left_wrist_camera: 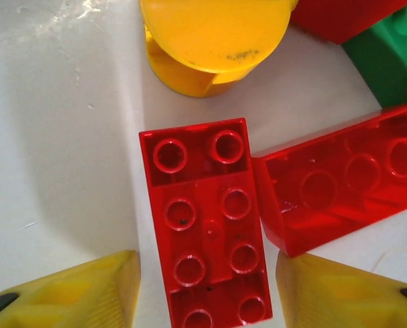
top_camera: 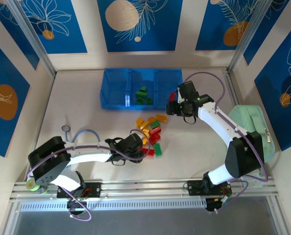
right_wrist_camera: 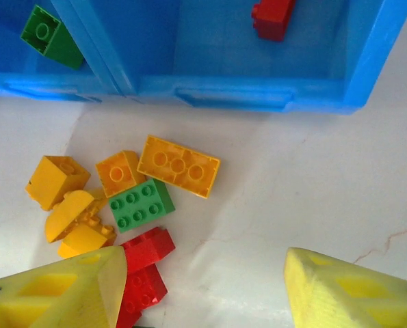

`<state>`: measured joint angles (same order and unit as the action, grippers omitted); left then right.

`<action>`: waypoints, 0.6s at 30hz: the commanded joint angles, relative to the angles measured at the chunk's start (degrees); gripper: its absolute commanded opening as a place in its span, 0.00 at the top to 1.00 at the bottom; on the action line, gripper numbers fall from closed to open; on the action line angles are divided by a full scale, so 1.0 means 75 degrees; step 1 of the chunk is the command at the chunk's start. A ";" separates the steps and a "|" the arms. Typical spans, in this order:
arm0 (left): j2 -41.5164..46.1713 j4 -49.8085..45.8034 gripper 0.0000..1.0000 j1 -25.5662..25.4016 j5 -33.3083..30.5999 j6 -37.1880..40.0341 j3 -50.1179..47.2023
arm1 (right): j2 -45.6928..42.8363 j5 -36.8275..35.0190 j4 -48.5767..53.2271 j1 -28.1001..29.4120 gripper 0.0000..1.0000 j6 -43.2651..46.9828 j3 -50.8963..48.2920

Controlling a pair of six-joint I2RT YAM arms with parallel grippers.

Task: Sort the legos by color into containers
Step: Pick up the lego from the middle-left of the table.

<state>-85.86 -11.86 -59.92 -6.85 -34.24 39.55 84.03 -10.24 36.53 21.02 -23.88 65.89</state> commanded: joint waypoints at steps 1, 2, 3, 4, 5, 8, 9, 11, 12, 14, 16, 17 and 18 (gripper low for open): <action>-0.0317 -0.0216 0.49 -0.0050 -0.0172 0.0099 0.0386 | -0.0393 0.0194 -0.0192 -0.0036 0.37 -0.0196 -0.0265; -0.0399 -0.0255 0.51 -0.0050 -0.0218 0.0079 0.0440 | -0.0475 0.0194 -0.0217 -0.0034 0.37 -0.0213 -0.0353; -0.0456 -0.0280 0.53 -0.0049 -0.0260 0.0072 0.0484 | -0.0534 0.0195 -0.0239 -0.0036 0.37 -0.0235 -0.0448; -0.0511 -0.0315 0.55 -0.0038 -0.0312 0.0055 0.0531 | -0.0609 0.0194 -0.0262 -0.0046 0.38 -0.0249 -0.0547; -0.0555 -0.0370 0.58 -0.0038 -0.0356 0.0053 0.0580 | -0.0681 0.0202 -0.0277 -0.0045 0.38 -0.0278 -0.0649; -0.0547 -0.0519 0.63 -0.0017 -0.0414 0.0031 0.0708 | -0.0854 0.0170 -0.0300 -0.0048 0.38 -0.0329 -0.0939; -0.0503 -0.0564 0.64 -0.0015 -0.0450 0.0022 0.0736 | -0.0936 0.0158 -0.0312 -0.0048 0.38 -0.0353 -0.1043; -0.0314 -0.0632 0.66 0.0037 -0.0492 0.0011 0.0750 | -0.1111 0.0115 -0.0364 -0.0048 0.38 -0.0435 -0.1310; -0.0199 -0.0645 0.66 0.0070 -0.0493 0.0011 0.0739 | -0.1183 0.0101 -0.0391 -0.0060 0.38 -0.0465 -0.1438; 0.0115 -0.0688 0.67 0.0176 -0.0426 0.0048 0.0744 | -0.1351 0.0094 -0.0473 -0.0092 0.38 -0.0558 -0.1739; 0.0437 -0.0779 0.67 0.0280 -0.0399 0.0124 0.0833 | -0.1502 0.0128 -0.0534 -0.0130 0.38 -0.0661 -0.2007; 0.0606 -0.0855 0.67 0.0327 -0.0399 0.0190 0.0913 | -0.1583 0.0146 -0.0549 -0.0142 0.38 -0.0720 -0.2145; 0.0733 -0.0908 0.67 0.0376 -0.0388 0.0286 0.1001 | -0.1665 0.0167 -0.0586 -0.0142 0.38 -0.0772 -0.2270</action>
<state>-84.25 -17.43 -58.33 -9.30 -33.95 43.99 73.58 -10.04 33.30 20.27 -27.53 50.89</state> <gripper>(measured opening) 0.330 0.622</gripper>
